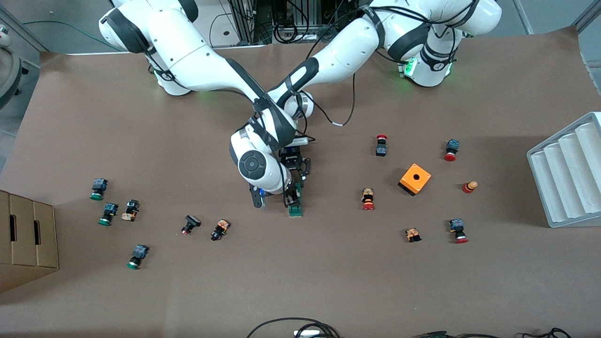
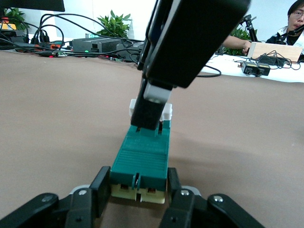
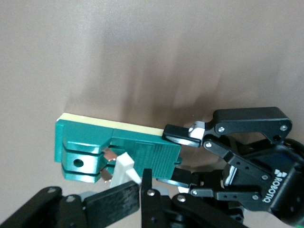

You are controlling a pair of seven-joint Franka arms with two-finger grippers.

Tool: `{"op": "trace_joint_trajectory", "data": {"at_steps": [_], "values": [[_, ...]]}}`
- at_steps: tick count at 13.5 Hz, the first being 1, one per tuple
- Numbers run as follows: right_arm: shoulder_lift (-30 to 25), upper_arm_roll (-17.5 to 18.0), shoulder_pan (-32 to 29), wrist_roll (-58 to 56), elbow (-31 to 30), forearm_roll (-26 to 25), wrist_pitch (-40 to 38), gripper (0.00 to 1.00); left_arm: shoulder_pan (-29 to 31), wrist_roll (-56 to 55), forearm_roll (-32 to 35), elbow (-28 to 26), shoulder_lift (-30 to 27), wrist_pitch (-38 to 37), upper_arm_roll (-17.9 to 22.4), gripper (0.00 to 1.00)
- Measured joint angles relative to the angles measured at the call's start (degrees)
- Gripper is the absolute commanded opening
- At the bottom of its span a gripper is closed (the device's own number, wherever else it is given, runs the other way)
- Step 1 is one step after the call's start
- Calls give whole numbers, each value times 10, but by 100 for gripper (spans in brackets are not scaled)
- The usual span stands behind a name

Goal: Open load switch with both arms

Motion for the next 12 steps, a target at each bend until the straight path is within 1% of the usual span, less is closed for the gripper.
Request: {"op": "trace_joint_trajectory", "data": {"at_steps": [9,11,12], "values": [[-3,0,-1,-1,-2,0,5,7,0,0,-1,0,0,0,0,55],[-7,0,-3,-1,-2,0,5,15,0,0,-1,0,0,0,0,55],[-9,0,-4,-1,-2,0,5,15,0,0,-1,0,0,0,0,55]]}}
